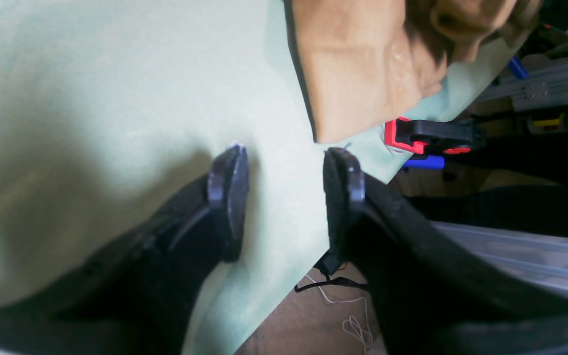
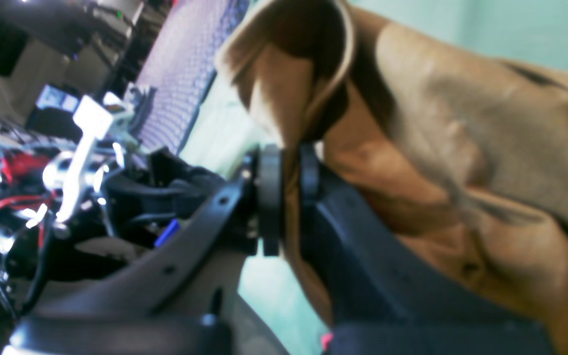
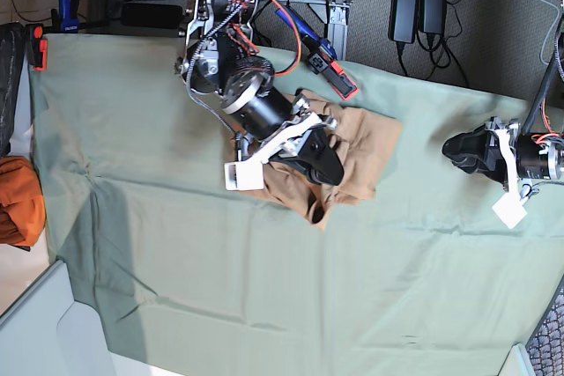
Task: Fold the T-shirt properly
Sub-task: 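Carry the collar end with the right gripper over onto the folded hem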
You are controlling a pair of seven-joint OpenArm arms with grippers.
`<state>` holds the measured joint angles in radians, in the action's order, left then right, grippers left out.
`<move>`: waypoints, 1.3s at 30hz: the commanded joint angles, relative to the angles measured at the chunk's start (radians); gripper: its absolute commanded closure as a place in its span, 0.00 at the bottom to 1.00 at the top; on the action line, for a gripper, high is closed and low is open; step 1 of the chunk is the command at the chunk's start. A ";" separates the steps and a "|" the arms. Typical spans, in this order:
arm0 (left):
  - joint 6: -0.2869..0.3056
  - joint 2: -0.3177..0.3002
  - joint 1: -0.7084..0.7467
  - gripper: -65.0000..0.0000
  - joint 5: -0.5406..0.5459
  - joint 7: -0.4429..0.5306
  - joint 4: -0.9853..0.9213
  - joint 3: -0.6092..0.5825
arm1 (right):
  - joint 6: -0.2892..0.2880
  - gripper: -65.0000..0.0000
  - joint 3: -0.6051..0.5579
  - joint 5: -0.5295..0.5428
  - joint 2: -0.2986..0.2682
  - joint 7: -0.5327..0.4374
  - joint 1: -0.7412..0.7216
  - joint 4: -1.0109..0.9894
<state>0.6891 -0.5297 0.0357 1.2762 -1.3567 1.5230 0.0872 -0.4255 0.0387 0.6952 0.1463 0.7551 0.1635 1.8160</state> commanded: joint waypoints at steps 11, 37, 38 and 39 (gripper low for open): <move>0.009 -0.017 -0.016 0.56 0.026 0.014 0.016 0.008 | -0.122 0.76 -0.139 -0.137 0.004 -0.128 -0.011 0.020; 0.009 -0.067 -0.016 0.56 0.026 0.014 0.016 0.071 | -0.122 0.95 -0.342 -0.128 0.003 -0.039 -0.066 0.065; 0.009 -0.067 -0.016 0.56 0.025 0.014 0.016 0.071 | -0.122 1.00 -0.340 -0.132 0.003 -0.031 -0.075 0.071; 0.009 -0.067 -0.016 0.56 0.025 0.014 0.016 0.071 | -0.122 1.00 -0.336 -0.140 0.003 -0.032 -0.085 0.075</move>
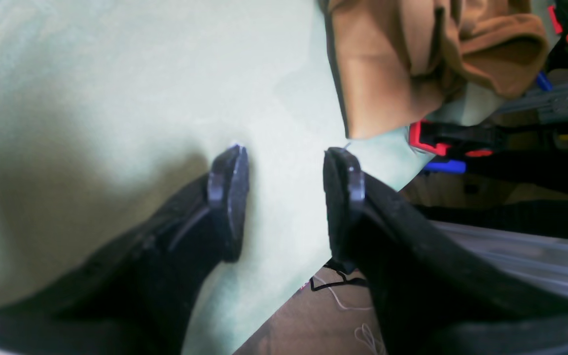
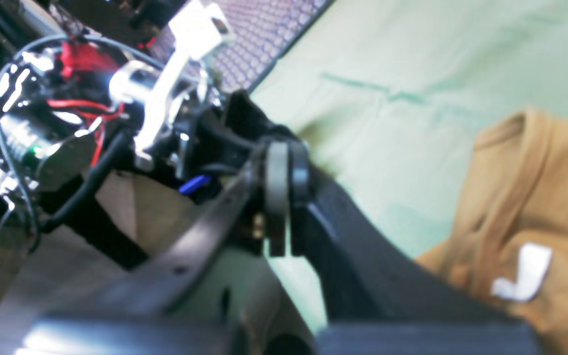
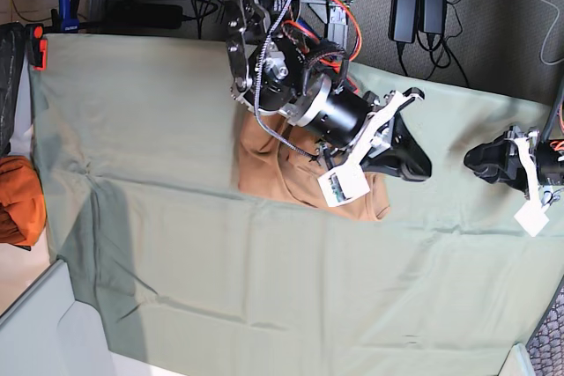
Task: Fold the T-shirt properly
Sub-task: 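Carry the collar end with the right gripper over onto the folded hem, then release the collar end and lift the right gripper away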
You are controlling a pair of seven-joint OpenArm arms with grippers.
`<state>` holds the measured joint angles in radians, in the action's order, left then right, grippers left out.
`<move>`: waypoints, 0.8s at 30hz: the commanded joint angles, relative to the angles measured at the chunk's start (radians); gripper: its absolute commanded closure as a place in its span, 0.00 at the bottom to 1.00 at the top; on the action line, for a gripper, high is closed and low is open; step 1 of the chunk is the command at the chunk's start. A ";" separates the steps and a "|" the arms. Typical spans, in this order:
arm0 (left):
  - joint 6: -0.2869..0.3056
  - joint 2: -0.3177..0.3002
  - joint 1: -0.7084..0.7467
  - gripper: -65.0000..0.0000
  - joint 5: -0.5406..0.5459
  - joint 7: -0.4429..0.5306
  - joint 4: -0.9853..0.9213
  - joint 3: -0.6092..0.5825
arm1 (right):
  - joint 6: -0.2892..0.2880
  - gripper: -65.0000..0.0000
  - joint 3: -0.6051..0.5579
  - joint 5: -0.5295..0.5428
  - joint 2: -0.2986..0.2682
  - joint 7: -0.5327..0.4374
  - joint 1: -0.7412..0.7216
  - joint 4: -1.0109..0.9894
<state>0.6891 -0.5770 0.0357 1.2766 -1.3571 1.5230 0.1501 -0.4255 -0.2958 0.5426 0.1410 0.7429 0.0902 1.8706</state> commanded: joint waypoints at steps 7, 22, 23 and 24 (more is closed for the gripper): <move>0.009 -0.025 -0.015 0.56 0.024 0.013 0.016 0.008 | -0.121 1.00 0.151 -0.071 -0.011 -0.024 -0.051 0.024; 0.009 -0.024 -0.015 0.82 0.028 0.044 0.016 0.008 | -0.121 1.00 0.245 0.108 -0.229 0.006 0.028 0.024; 0.009 -0.024 -0.015 0.91 0.028 0.044 0.016 0.007 | -0.121 1.00 0.255 0.108 -0.229 -0.006 0.021 0.024; 0.009 -0.021 -0.015 1.00 0.028 0.044 0.016 0.006 | -0.121 1.00 0.267 0.108 -0.227 -0.009 0.010 0.024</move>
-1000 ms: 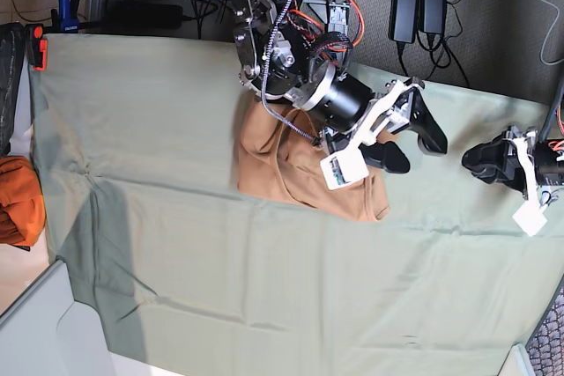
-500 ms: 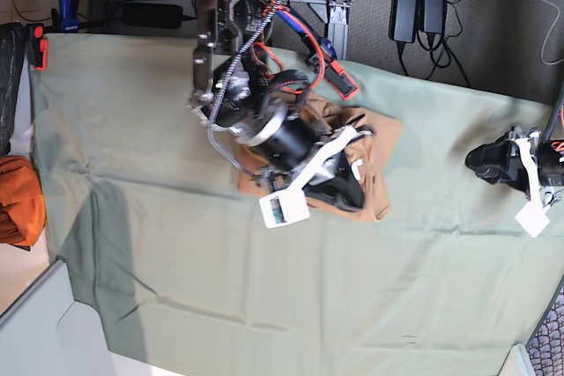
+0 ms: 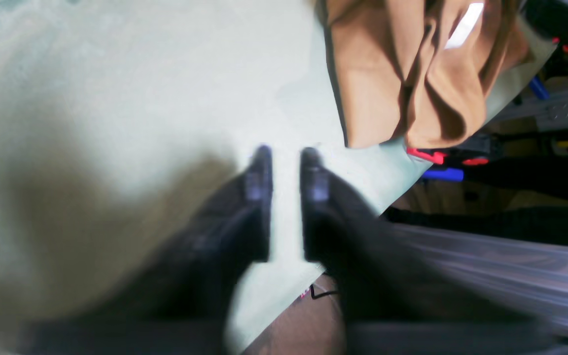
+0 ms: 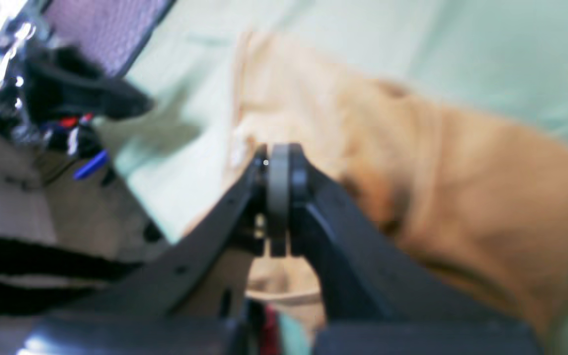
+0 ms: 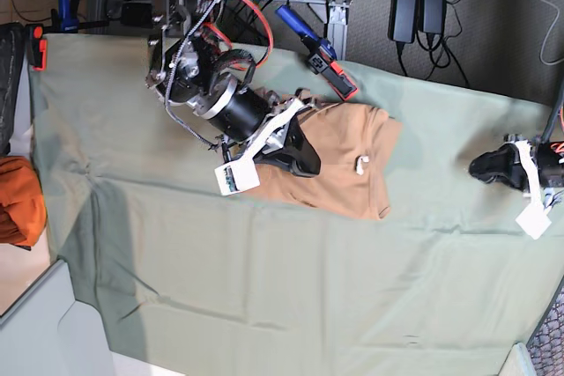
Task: Fold the T-shirt properly
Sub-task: 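Release the collar end and lift the right gripper away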
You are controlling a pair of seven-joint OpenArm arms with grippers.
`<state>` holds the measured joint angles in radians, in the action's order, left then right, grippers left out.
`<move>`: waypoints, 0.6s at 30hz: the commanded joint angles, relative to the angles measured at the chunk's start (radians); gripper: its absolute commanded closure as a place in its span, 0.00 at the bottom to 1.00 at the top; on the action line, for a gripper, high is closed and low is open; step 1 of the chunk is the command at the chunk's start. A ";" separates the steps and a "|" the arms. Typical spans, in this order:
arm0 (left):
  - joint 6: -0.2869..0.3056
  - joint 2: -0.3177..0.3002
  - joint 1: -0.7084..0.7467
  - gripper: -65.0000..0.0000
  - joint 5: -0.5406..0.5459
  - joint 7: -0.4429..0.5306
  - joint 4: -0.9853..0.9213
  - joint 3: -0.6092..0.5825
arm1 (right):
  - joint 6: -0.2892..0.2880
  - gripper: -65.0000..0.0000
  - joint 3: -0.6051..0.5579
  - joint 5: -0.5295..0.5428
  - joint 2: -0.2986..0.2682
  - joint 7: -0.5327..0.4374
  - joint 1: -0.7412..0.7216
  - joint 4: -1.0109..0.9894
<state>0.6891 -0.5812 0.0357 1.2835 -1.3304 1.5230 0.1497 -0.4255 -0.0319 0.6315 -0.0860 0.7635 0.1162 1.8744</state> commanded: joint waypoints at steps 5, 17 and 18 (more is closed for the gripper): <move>0.009 0.000 -0.016 1.00 0.016 0.016 0.016 -0.019 | -0.121 1.00 0.098 -0.039 0.003 -0.034 -0.097 0.019; 0.009 0.052 0.017 1.00 0.001 -0.046 0.152 -0.261 | -0.121 1.00 0.243 -0.144 -0.025 -0.092 -0.261 -0.223; 0.009 0.052 0.028 1.00 -0.006 -0.042 0.167 -0.273 | -0.121 1.00 0.241 -0.141 -0.031 -0.094 -0.275 -0.252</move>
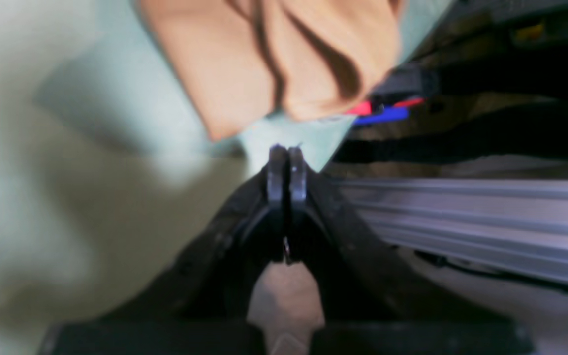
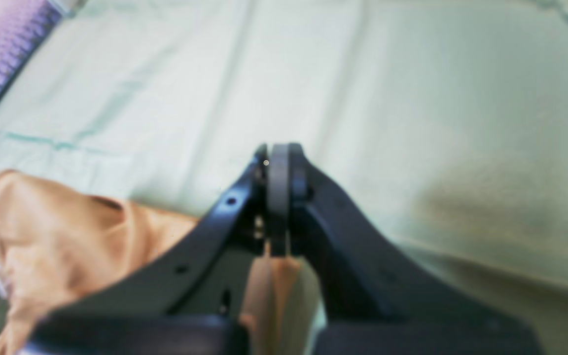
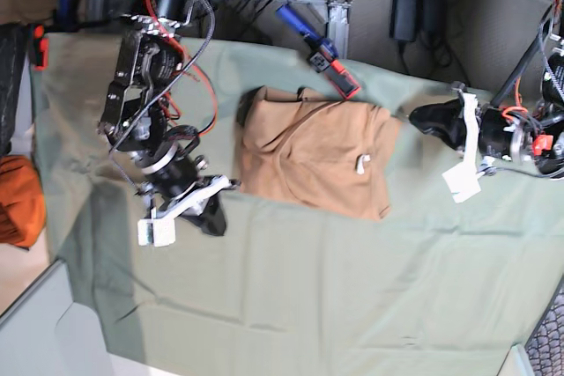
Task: Fold the T-shirt properly
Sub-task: 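Release the collar end and lift the right gripper away, then press and square the folded bundle's sides with both grippers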
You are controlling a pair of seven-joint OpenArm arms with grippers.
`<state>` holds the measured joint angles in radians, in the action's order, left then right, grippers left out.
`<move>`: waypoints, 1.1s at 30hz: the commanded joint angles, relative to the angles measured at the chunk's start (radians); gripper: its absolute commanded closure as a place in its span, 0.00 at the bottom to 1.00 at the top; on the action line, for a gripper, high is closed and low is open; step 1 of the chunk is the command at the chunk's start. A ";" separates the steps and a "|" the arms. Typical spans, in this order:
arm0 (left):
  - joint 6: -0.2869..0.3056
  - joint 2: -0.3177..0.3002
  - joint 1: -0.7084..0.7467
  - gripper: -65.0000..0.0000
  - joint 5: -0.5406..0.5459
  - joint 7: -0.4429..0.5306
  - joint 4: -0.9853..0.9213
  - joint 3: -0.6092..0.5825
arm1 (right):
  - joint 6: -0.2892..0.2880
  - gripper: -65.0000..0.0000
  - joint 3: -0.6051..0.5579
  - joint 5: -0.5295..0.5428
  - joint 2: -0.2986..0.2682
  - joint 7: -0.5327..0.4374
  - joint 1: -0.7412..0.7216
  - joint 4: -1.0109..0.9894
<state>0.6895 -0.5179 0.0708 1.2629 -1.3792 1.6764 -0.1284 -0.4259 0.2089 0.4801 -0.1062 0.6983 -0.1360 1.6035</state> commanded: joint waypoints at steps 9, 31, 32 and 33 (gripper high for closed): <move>0.009 0.108 0.015 1.00 -0.184 0.151 0.024 -0.087 | -0.121 1.00 -0.012 0.009 -0.038 -0.039 -0.153 -0.217; 0.009 0.190 -0.048 1.00 -0.586 0.435 -0.140 -0.087 | -0.121 1.00 -0.216 -0.020 -0.058 0.011 -0.152 -0.235; 0.009 0.190 -0.069 1.00 -0.592 0.442 -0.155 -0.087 | -0.121 1.00 -0.216 -0.005 -0.063 0.013 -0.151 -0.235; 0.009 0.191 -0.090 1.00 -0.594 0.449 -0.172 -0.088 | -0.121 1.00 -0.216 0.012 -0.071 0.018 -0.149 -0.235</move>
<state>0.7197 -0.3176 0.0002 0.6960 -0.9455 1.4940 -0.2234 -0.4259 -0.0109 0.4797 -0.1665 0.7349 -0.2630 1.3537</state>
